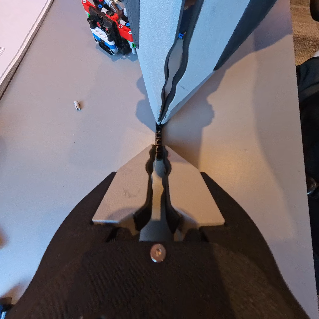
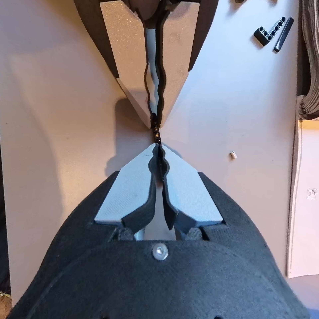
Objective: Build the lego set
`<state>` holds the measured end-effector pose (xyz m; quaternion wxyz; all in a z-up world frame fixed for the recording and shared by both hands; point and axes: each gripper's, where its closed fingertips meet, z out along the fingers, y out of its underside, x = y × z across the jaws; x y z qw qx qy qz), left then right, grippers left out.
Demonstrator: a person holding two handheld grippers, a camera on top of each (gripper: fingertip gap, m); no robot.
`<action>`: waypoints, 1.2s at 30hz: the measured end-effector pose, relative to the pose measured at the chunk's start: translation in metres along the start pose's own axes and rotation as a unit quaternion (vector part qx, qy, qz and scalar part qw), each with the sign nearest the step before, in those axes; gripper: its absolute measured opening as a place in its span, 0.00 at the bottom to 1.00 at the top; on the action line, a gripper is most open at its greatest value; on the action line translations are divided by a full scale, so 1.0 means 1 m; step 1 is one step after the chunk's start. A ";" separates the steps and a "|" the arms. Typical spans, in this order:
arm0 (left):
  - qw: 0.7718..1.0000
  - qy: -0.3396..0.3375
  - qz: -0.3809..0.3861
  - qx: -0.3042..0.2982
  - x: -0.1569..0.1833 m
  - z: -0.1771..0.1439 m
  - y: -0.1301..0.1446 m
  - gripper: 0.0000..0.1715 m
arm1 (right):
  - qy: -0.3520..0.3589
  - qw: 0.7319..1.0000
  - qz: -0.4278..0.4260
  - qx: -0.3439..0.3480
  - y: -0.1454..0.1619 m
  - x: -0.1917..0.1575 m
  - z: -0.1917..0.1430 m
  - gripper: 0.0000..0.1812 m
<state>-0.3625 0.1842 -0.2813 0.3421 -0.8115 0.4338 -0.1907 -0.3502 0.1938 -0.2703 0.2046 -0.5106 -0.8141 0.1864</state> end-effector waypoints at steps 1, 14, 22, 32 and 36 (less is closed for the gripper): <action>1.000 0.000 0.001 0.000 0.000 0.000 0.000 0.03 | -0.001 1.000 0.002 0.004 0.000 0.000 0.000 0.00; 1.000 -0.001 0.002 0.000 0.000 0.000 0.000 0.03 | -0.013 0.998 0.061 0.028 -0.001 0.004 -0.001 0.00; 1.000 -0.001 0.003 0.000 0.000 0.000 0.000 0.03 | 0.008 0.997 0.076 0.031 0.002 0.008 -0.006 0.01; 1.000 -0.004 0.004 0.003 0.000 0.000 -0.001 0.05 | 0.103 0.978 0.169 0.060 0.004 0.052 -0.026 0.04; 1.000 0.003 -0.005 0.012 0.000 -0.002 -0.004 0.08 | 0.123 0.976 0.176 0.034 0.002 0.080 -0.025 0.06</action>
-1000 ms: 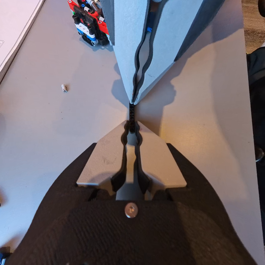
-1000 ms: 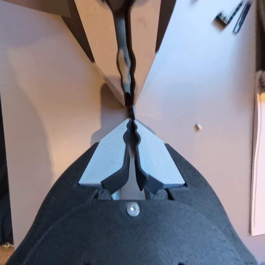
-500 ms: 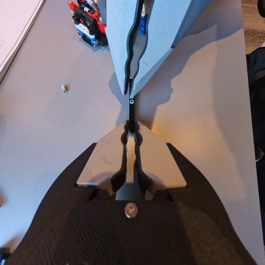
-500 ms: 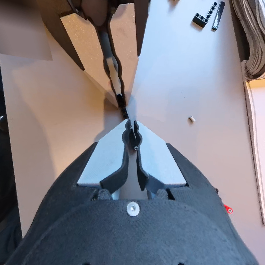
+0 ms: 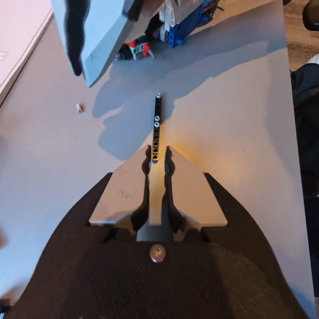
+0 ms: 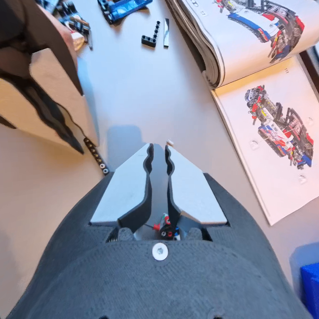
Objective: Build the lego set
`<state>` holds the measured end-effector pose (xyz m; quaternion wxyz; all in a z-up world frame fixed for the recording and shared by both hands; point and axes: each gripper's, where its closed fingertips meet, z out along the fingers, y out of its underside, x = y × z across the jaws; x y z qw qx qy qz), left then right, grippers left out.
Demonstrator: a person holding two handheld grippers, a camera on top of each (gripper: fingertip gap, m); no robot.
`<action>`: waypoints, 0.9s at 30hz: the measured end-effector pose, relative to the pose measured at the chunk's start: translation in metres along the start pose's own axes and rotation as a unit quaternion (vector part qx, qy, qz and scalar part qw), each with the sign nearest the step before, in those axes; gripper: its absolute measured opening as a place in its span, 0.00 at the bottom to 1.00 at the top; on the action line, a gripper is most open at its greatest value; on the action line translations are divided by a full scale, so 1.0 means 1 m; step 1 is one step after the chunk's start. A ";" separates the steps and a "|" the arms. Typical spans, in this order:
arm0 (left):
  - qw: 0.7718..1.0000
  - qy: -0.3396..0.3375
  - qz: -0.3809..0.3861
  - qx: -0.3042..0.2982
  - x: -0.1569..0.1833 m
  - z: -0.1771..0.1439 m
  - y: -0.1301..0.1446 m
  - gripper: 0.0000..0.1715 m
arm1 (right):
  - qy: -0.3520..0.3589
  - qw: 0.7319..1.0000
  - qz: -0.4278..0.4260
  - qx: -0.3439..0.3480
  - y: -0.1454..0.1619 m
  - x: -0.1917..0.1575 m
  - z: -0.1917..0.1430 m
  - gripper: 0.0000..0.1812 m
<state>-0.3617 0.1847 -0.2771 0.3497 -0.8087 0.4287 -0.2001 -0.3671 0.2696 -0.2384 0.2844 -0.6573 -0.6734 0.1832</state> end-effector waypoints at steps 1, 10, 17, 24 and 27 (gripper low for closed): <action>1.000 0.002 -0.002 0.003 0.000 -0.001 -0.001 0.08 | 0.000 1.000 -0.007 -0.015 0.000 0.003 0.005 0.07; 1.000 -0.008 -0.018 0.018 -0.009 -0.008 -0.003 0.08 | -0.016 0.975 -0.172 -0.138 0.013 0.020 0.034 0.10; 0.999 -0.027 -0.028 0.026 -0.016 -0.013 -0.006 0.08 | -0.080 0.953 -0.237 -0.173 0.018 0.019 0.048 0.06; 0.997 -0.049 -0.047 0.039 -0.027 -0.018 -0.008 0.07 | -0.082 0.963 -0.192 -0.169 0.020 0.015 0.046 0.01; 0.996 -0.064 -0.052 0.043 -0.032 -0.020 -0.008 0.06 | -0.063 0.973 -0.172 -0.137 0.012 0.007 0.037 0.01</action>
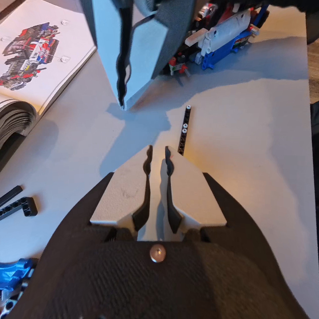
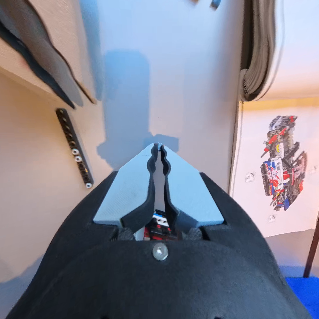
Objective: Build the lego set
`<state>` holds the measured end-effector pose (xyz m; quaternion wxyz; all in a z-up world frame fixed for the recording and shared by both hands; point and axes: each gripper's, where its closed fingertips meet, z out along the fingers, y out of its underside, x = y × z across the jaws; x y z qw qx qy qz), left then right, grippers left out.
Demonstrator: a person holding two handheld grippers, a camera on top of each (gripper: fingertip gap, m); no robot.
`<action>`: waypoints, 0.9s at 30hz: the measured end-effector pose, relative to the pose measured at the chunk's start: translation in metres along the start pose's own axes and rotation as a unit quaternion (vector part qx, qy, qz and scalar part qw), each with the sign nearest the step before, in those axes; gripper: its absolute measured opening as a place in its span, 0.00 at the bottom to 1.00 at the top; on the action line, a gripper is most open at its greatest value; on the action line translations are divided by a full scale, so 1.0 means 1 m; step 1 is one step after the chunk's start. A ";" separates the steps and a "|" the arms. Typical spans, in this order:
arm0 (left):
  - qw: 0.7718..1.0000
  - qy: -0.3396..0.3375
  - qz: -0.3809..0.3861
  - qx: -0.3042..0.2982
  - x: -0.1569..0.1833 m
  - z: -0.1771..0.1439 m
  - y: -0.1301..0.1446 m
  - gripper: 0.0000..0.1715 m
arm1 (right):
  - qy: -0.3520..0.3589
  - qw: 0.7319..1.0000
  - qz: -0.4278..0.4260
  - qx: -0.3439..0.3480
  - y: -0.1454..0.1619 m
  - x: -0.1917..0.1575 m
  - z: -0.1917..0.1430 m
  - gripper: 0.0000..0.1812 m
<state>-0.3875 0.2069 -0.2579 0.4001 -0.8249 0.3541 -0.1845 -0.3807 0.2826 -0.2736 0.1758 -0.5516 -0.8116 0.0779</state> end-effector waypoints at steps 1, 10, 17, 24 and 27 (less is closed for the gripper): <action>1.000 -0.003 -0.005 0.003 -0.002 -0.001 -0.001 0.06 | 0.012 1.000 0.009 0.024 -0.007 -0.002 -0.006 0.01; 0.996 -0.036 -0.055 0.060 -0.022 -0.016 -0.016 0.09 | 0.155 0.961 0.046 0.222 -0.044 -0.036 -0.050 0.00; 0.991 -0.026 -0.087 0.096 -0.028 -0.025 -0.022 0.09 | 0.267 0.918 0.023 0.292 -0.053 -0.032 -0.060 0.01; 0.989 0.032 -0.100 0.103 -0.014 -0.024 -0.024 0.10 | 0.283 0.920 -0.008 0.271 -0.046 -0.035 -0.049 0.01; 0.984 0.067 -0.118 0.112 -0.006 -0.022 -0.027 0.10 | 0.291 0.918 -0.028 0.269 -0.049 -0.036 -0.049 0.01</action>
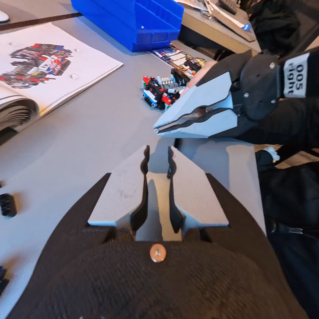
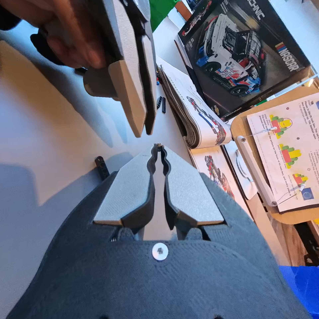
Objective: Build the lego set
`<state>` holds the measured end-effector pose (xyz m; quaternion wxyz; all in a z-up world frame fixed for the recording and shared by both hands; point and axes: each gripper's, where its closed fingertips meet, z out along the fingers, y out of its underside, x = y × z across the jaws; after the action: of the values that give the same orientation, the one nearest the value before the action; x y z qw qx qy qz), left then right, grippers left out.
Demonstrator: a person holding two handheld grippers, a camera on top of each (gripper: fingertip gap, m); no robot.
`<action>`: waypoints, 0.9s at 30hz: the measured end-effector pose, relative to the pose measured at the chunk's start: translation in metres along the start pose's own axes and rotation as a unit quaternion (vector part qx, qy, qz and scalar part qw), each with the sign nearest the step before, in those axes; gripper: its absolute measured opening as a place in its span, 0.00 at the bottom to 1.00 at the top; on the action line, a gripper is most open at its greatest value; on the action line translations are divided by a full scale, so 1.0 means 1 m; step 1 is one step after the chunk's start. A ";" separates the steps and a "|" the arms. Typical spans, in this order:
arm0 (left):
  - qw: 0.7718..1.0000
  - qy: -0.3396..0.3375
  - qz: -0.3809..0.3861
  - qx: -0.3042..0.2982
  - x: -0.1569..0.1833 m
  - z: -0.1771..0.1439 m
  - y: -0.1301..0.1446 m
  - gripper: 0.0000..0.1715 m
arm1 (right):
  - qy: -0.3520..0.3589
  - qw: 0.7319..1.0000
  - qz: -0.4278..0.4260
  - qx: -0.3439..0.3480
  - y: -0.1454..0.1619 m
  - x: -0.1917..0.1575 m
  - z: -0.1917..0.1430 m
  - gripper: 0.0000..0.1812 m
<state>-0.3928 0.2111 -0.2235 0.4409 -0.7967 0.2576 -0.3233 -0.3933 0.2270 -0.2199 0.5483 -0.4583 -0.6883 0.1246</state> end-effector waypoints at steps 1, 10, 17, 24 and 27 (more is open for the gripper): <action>1.000 0.010 -0.007 0.005 0.002 0.000 -0.001 0.11 | 0.000 1.000 -0.008 0.001 -0.001 -0.001 0.000 0.01; 0.997 0.033 -0.059 0.028 0.000 -0.005 -0.007 0.09 | 0.023 0.995 -0.093 0.006 -0.010 -0.010 0.001 0.01; 0.995 0.054 -0.072 0.034 0.005 -0.004 -0.008 0.06 | 0.054 0.989 -0.140 0.004 -0.016 -0.009 -0.001 0.01; 0.990 0.086 -0.102 0.043 0.009 -0.005 -0.010 0.04 | 0.061 0.983 -0.171 0.000 -0.017 -0.013 0.000 0.01; 0.990 0.087 -0.100 0.040 0.009 -0.004 -0.008 0.02 | 0.063 0.983 -0.172 0.002 -0.017 -0.012 -0.001 0.01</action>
<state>-0.3892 0.2070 -0.2121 0.4139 -0.7691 0.2002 -0.4439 -0.4014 0.2079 -0.2157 0.6048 -0.3391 -0.7206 0.0004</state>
